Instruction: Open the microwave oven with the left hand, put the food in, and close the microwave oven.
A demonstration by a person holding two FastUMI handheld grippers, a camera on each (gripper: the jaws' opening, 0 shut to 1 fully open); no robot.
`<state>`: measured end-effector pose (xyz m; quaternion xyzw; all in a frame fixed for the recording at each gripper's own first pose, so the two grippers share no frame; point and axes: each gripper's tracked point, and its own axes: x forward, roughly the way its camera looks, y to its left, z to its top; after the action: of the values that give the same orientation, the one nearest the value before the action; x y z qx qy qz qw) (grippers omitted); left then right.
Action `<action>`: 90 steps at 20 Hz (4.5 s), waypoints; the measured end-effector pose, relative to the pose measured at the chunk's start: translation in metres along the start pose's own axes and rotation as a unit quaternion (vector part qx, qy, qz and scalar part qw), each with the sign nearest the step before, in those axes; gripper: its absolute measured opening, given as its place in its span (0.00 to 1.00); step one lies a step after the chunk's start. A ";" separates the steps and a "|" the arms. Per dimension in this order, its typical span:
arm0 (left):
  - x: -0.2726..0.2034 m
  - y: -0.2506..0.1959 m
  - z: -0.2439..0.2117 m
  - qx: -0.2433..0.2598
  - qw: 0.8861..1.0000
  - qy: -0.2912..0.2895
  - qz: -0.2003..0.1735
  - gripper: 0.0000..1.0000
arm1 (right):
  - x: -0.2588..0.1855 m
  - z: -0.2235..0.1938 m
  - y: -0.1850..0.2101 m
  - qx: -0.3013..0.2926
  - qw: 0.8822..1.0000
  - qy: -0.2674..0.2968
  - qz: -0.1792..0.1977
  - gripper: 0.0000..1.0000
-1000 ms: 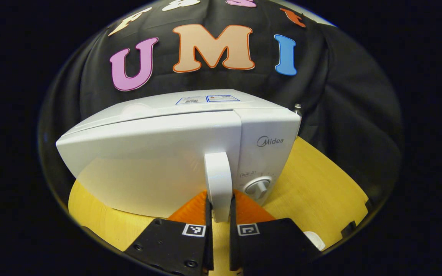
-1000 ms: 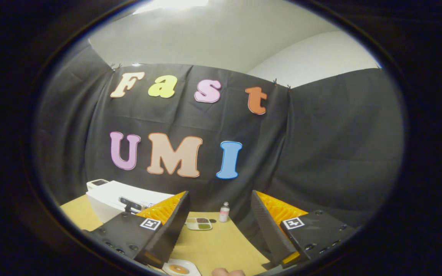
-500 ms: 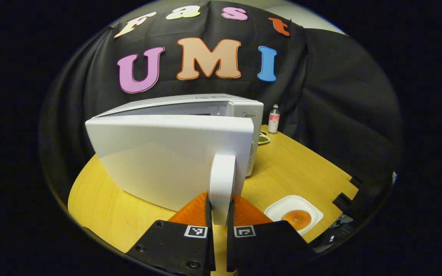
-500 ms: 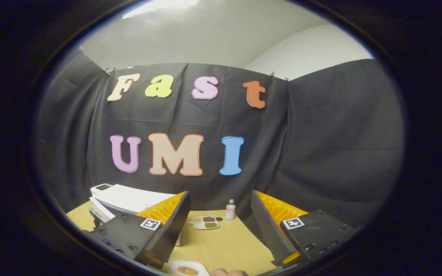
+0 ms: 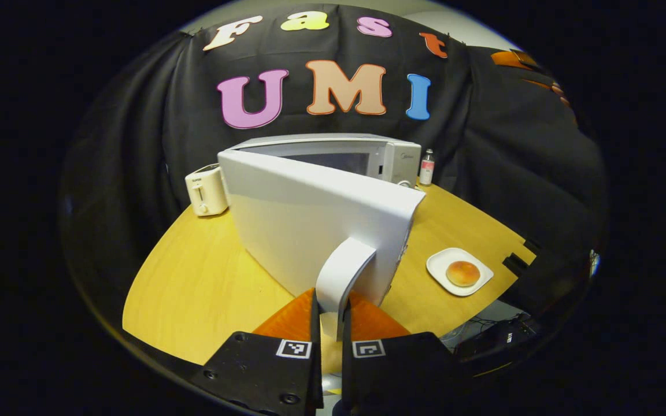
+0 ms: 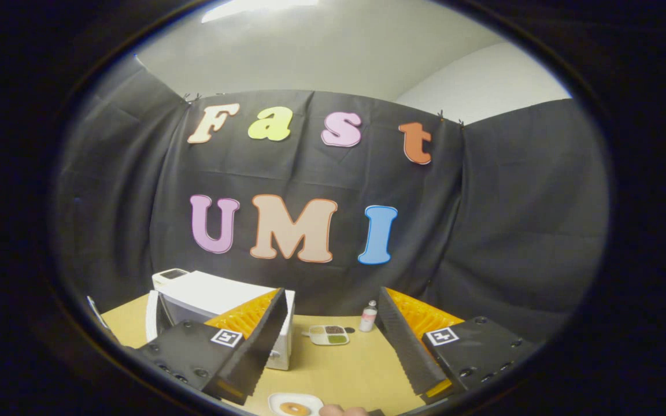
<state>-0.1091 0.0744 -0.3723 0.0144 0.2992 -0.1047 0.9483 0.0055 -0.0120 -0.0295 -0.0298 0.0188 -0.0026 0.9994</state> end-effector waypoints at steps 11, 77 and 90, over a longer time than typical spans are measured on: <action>-0.062 0.133 -0.015 -0.108 0.990 -0.018 0.089 0.09 | -0.009 0.009 0.059 -0.035 0.999 -0.003 0.015 0.97; -0.195 0.154 0.243 -0.098 0.923 -0.312 0.203 0.92 | -0.041 -0.491 0.083 -0.022 0.929 0.367 0.052 0.98; -0.188 0.161 0.236 -0.099 0.927 -0.300 0.200 0.95 | -0.042 -0.503 0.087 0.057 0.911 0.407 0.026 0.86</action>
<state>-0.0924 0.2464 -0.0771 -0.0519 0.0000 0.1176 0.9917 -0.0547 0.0450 -0.5349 0.0317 0.4246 0.0102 0.9048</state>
